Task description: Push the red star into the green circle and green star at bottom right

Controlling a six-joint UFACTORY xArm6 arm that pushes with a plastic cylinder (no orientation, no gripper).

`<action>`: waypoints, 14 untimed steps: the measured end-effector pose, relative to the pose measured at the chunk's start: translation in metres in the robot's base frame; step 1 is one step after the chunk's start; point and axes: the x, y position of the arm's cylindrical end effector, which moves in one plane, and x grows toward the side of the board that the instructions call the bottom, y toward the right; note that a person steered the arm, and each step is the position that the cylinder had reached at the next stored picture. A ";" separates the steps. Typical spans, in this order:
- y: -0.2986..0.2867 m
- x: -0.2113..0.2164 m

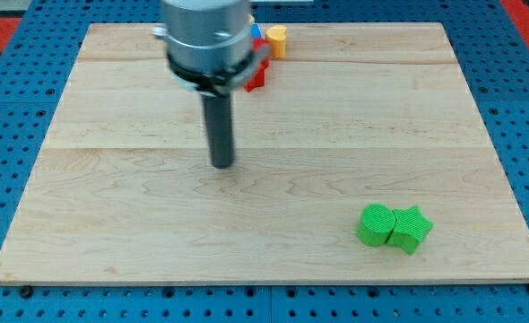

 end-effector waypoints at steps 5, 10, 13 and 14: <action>-0.071 -0.134; 0.054 -0.123; 0.146 -0.145; 0.179 -0.126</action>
